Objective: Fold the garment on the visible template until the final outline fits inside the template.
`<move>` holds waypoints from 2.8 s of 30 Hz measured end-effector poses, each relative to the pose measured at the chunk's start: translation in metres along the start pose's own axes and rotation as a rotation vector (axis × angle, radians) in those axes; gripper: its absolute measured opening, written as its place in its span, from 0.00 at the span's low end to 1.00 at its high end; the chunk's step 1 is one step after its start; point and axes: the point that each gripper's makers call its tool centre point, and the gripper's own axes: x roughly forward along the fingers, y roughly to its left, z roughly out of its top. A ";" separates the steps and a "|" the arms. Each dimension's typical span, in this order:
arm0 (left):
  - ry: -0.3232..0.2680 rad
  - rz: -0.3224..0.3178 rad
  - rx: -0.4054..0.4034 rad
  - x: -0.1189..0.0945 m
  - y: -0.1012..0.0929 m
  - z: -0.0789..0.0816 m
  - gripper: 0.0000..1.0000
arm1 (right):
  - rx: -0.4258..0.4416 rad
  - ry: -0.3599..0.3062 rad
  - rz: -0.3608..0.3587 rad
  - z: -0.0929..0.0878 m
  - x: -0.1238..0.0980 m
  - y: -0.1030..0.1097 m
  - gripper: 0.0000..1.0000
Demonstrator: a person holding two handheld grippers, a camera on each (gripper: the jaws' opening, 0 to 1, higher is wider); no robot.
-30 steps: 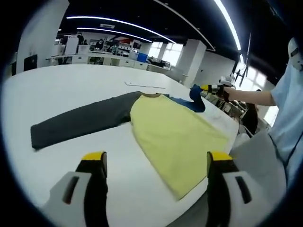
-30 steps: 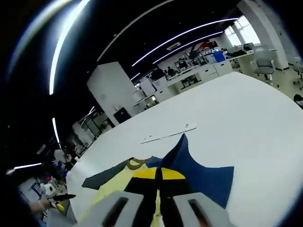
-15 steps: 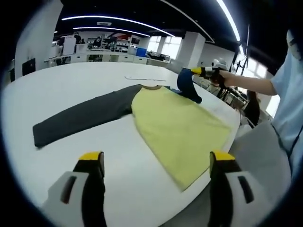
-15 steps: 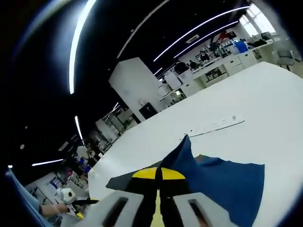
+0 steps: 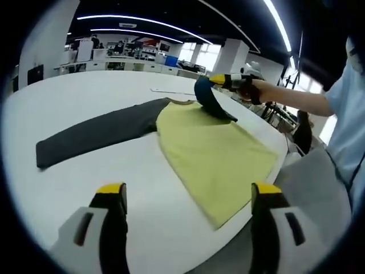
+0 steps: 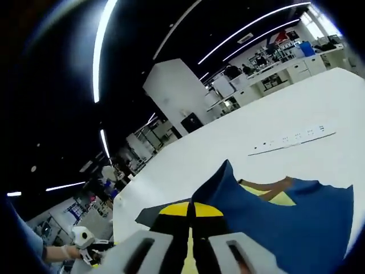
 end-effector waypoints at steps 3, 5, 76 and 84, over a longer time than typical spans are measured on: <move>0.001 -0.001 -0.007 0.000 -0.002 -0.002 0.87 | 0.000 0.015 0.003 -0.007 0.017 0.003 0.00; 0.002 0.001 -0.009 -0.002 -0.003 -0.004 0.87 | 0.002 0.032 0.004 -0.014 0.025 0.005 0.00; 0.000 0.034 -0.026 -0.003 0.007 -0.009 0.84 | -0.429 0.268 -0.078 -0.093 0.050 -0.020 1.00; -0.023 0.079 -0.053 -0.008 0.028 -0.002 0.81 | -0.448 0.260 -0.081 -0.086 0.035 -0.021 1.00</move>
